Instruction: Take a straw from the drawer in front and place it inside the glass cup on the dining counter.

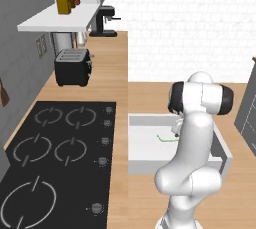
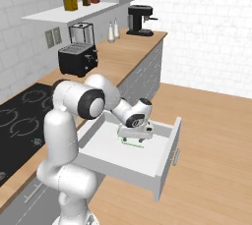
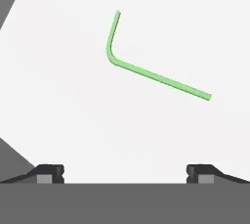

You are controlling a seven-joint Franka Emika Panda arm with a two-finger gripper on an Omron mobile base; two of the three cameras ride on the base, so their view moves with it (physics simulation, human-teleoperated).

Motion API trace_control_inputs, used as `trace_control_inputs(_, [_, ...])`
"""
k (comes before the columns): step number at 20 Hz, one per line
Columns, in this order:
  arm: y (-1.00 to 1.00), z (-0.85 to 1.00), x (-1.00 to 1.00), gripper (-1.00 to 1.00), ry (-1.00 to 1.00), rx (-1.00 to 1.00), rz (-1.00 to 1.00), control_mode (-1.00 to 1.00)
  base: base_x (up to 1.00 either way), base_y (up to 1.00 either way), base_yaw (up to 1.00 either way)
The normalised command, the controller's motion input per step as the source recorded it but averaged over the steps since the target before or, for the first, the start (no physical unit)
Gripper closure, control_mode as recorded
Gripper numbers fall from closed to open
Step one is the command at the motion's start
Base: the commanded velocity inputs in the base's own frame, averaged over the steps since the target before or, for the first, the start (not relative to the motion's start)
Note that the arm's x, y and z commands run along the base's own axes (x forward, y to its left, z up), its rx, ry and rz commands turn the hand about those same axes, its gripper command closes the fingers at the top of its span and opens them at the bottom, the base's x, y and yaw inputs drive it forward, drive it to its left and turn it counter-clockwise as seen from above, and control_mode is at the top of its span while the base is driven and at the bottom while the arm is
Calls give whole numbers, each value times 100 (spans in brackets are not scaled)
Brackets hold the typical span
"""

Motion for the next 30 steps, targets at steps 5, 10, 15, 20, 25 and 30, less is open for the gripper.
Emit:
trace_control_inputs(5, [70,-4,60,-100,11,-2,1,-100,0,0,0])
trace_control_inputs(10, [2,-28,17,-100,0,-6,12,-100,0,0,0])
trace_control_inputs(15, [-15,-21,0,-100,-1,-2,24,-100,0,0,0])
trace_control_inputs(20, [-11,-22,0,-100,0,0,29,-100,0,0,0])
trace_control_inputs(25, [-1,-16,0,-100,0,0,29,-100,0,0,0])
trace_control_inputs(30, [0,-17,0,-100,-2,0,26,-100,0,0,0])
